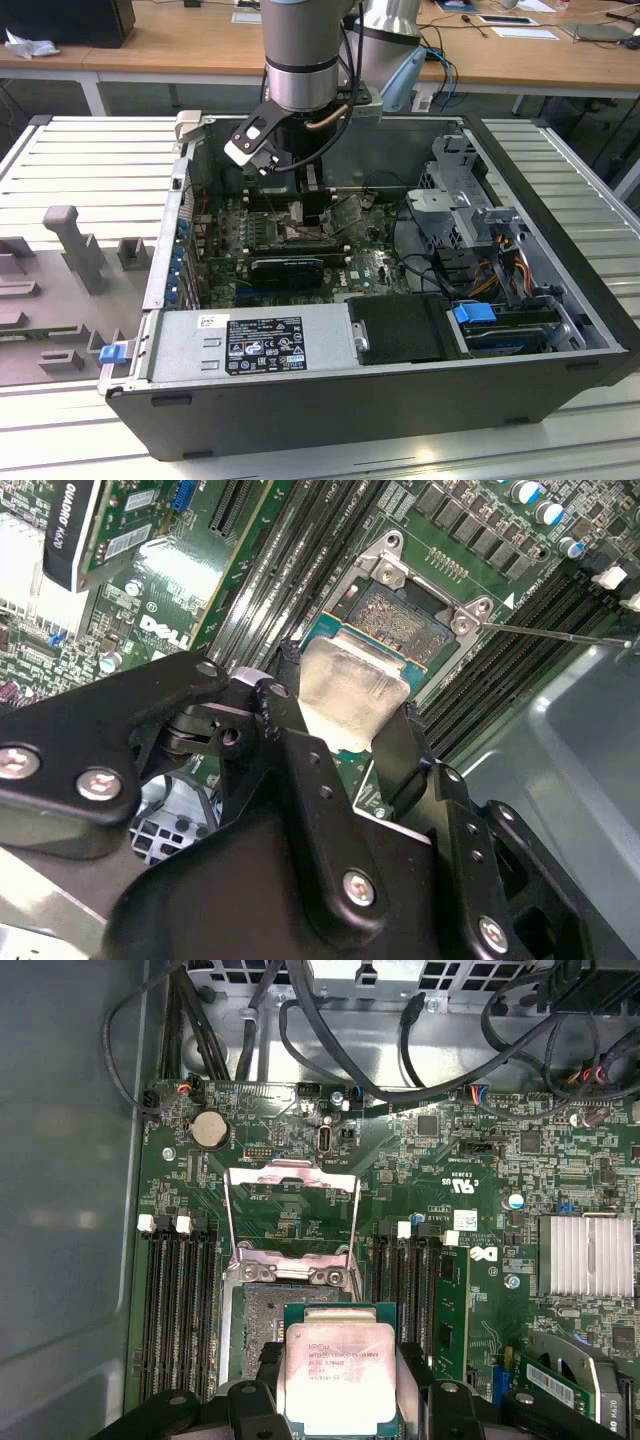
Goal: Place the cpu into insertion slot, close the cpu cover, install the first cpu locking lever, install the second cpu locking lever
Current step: 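Place the cpu into insertion slot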
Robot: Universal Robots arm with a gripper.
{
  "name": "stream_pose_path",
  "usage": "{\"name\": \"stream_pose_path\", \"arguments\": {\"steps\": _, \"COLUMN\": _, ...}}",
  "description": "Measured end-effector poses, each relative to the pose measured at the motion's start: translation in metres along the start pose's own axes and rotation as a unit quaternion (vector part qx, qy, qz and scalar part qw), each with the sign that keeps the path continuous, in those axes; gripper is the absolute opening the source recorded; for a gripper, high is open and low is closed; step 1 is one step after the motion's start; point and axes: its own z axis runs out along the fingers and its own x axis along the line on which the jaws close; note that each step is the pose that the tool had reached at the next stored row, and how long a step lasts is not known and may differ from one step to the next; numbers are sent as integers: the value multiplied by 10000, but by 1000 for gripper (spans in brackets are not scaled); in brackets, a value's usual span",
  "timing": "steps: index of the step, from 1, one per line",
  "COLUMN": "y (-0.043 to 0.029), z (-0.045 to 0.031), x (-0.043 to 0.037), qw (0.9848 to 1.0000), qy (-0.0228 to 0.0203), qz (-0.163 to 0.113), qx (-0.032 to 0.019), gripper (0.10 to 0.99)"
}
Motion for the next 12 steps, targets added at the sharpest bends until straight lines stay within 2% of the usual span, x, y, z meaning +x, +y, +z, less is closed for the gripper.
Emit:
{"name": "stream_pose_path", "arguments": {"steps": 7, "y": -10, "z": 10, "x": 4, "qw": 10000, "qy": 30, "qz": 3, "qx": -1, "gripper": 529}}
{"name": "stream_pose_path", "arguments": {"steps": 12, "y": -27, "z": 95, "x": 43, "qw": 10000, "qy": 35, "qz": 3, "qx": -2, "gripper": 529}}
